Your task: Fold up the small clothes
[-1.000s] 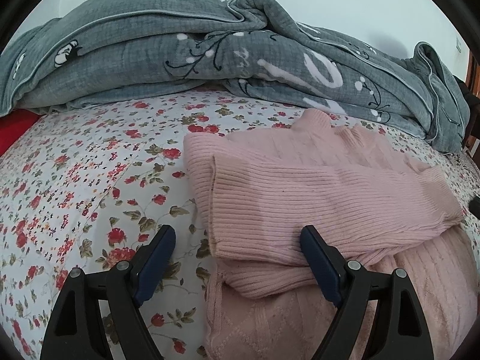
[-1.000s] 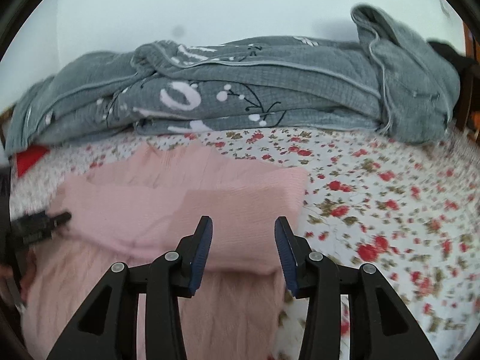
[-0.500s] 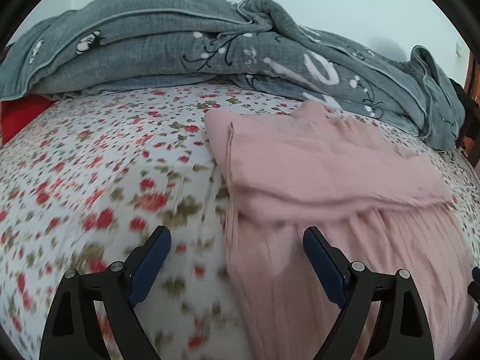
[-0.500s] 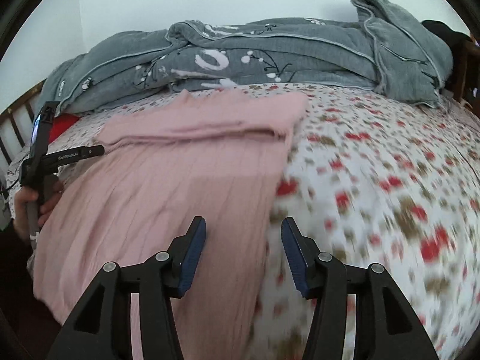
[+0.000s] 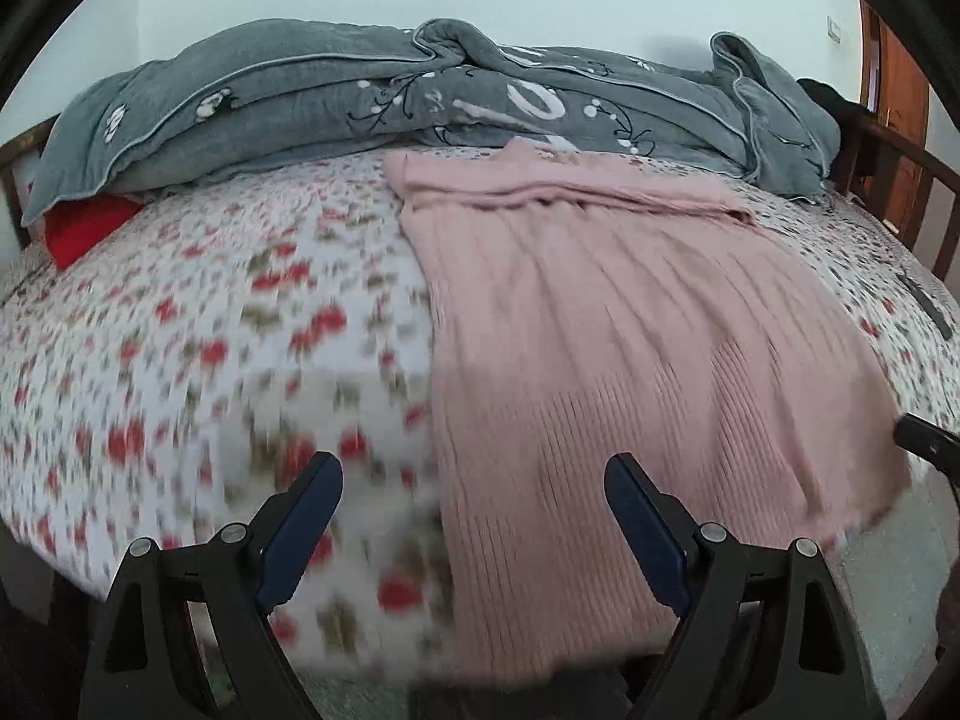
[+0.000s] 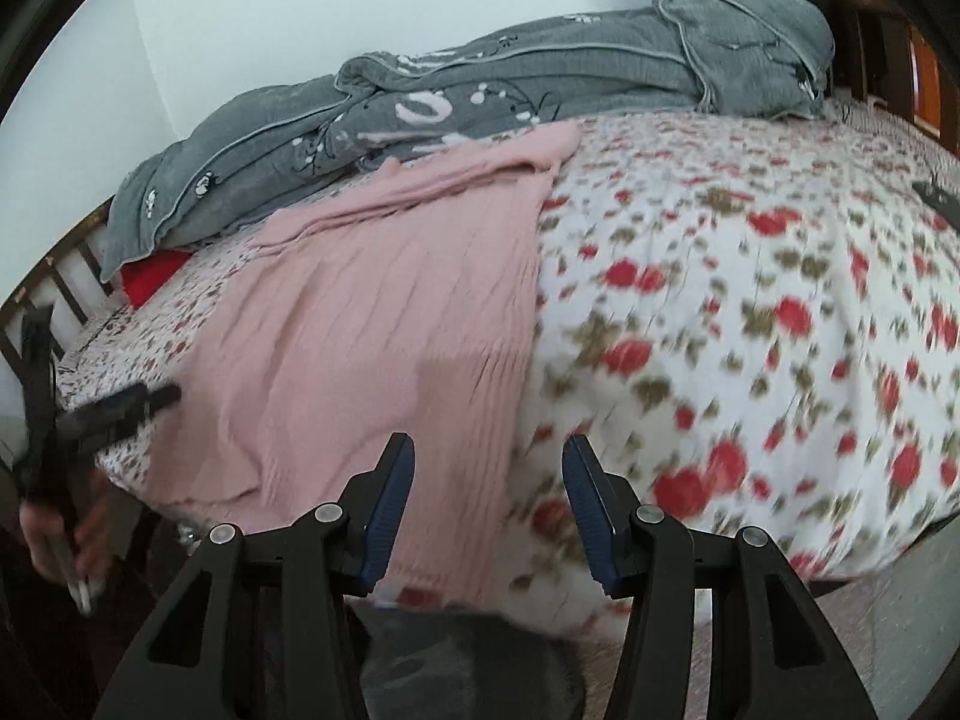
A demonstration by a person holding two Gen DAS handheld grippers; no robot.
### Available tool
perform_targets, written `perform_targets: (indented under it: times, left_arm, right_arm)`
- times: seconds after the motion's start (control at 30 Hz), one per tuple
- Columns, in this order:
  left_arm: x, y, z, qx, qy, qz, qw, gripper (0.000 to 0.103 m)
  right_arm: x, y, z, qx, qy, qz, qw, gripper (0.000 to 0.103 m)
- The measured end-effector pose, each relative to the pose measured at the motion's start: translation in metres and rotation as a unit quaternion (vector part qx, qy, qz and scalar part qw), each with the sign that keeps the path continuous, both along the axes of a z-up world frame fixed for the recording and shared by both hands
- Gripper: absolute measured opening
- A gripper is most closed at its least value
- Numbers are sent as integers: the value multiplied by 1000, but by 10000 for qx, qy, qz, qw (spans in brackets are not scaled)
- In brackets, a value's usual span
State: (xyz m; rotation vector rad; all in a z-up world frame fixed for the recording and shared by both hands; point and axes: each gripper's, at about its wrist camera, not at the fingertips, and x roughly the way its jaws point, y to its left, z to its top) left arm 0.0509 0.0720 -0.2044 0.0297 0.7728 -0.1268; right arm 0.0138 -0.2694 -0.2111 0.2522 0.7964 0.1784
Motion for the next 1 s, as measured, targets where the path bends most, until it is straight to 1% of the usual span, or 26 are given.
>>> perform_targets:
  times: [0.07,0.1,0.2,0.27,0.3,0.33,0.37,0.4,0.43,0.47,0.5,0.53,0.57,0.63,0.7,0.77,0.83,0.9,1.0]
  left_arm:
    - [-6,3,-7,-29,88,105,9999,90]
    - [-7,5,-12,-35,179,230,9996,90]
    - [-2,11,-26,-285,474,436,9975,88]
    - [-3,8,-25,-227,326,497,9980,87]
    - [-3,5,-25,-258,334,483,9979,81]
    - [-4,2,-26,-268,334,481,9979,74]
    - [-4,-1,-26,-230,284,497,9981,68]
    - [-6,-4,-25,-237,252,446,9984,51]
    - [-6,-7,-25,-240,235,379,9987,20]
    - [-8,-12,-23,-209,226,260,9992,6]
    - [-10,-15,-17,-31,159,253,9995,7]
    - [-10,-16,-14,33,95,277,9996,7]
    - [-12,-11,-9,26,4,309,9995,7]
    - [-16,7,-2,-196,-19,383,9991,6]
    - [-18,33,1,-674,80,400,9969,6]
    - [-17,42,-1,-878,176,343,9954,7]
    - [-16,42,-5,-896,230,307,9952,7]
    - [-15,39,-9,-919,353,283,9947,7]
    - [-14,32,-13,-846,372,202,9955,10]
  right_arm:
    - [-4,4,-4,79,39,94,9999,52]
    - [-4,7,-6,98,69,140,9998,52]
    - [-4,14,-13,14,159,75,9998,52]
    - [-3,19,-17,28,219,134,9997,52]
    - [-4,22,-18,-48,188,153,9997,52]
    - [-4,26,-18,-137,148,195,9996,47]
    - [-4,32,-19,-208,169,322,9991,35]
    - [-3,38,-20,-336,189,399,9985,29]
    - [-2,42,-20,-483,155,374,9980,18]
    - [-4,47,-20,-702,64,291,9971,6]
    - [-6,50,-18,-851,-49,269,9960,5]
    - [-8,49,-16,-850,-135,288,9959,5]
    - [-14,43,-11,-714,-289,265,9967,5]
    - [-23,22,1,-413,-513,84,9978,5]
    - [-26,-1,7,-132,-467,-13,9988,4]
    - [-28,-18,7,56,-473,-88,9988,4]
    - [-26,-18,2,158,-360,-36,9992,4]
    - [-22,-10,-2,101,-300,-3,9995,4]
    - [-18,-2,-8,2,-206,10,9998,5]
